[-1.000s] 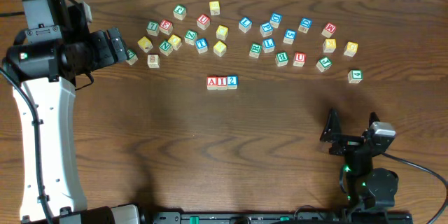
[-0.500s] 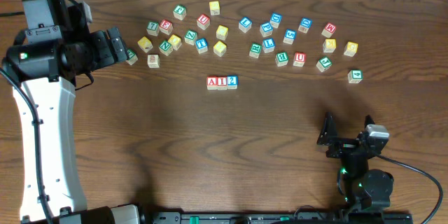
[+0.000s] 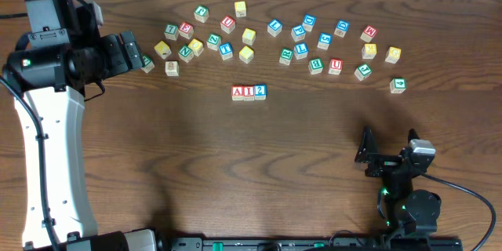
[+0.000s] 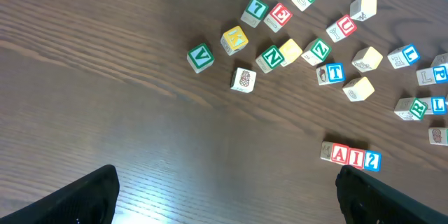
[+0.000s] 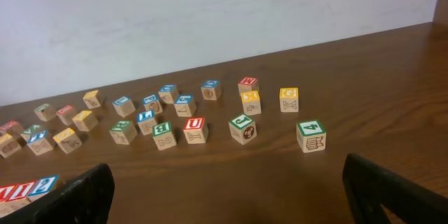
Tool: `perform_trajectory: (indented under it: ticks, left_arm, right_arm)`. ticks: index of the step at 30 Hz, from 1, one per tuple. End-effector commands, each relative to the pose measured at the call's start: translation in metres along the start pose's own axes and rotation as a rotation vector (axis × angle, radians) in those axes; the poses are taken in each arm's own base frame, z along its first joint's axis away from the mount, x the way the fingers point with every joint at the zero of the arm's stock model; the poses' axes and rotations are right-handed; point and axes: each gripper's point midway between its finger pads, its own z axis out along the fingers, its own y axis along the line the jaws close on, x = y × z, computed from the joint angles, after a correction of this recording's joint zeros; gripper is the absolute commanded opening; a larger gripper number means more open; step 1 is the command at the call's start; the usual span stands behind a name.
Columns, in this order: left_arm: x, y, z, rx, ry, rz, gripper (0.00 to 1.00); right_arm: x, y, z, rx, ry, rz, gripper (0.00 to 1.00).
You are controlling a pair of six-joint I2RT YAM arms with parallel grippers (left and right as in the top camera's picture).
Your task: Spell out AI2
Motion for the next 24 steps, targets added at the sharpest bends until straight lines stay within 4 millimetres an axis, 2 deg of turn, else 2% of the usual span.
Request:
perform_trajectory:
  ticks: [1,9,12,20,24]
  left_arm:
    - [-0.002,0.001,0.001,-0.004,0.002,-0.003,0.97]
    - [-0.002,0.001,0.001,-0.004,0.002,-0.003,0.98]
    - [-0.003,0.007,-0.003,-0.043,-0.016,-0.001,0.98]
    - [-0.007,0.005,-0.04,-0.047,-0.113,0.01,0.98]
    - [0.006,0.004,-0.06,-0.041,-0.156,0.015,0.98]
  right_arm:
    - [0.0,0.0,0.0,-0.003,-0.003,-0.017,0.99]
    - [0.0,0.0,0.0,-0.003,-0.003,-0.017,0.99]
    - [0.0,0.0,0.0,-0.003,-0.003,-0.017,0.99]
    - [0.0,0.0,0.0,-0.003,-0.003,-0.017,0.99]
    - [0.0,0.0,0.0,-0.003,-0.003,-0.017,0.99]
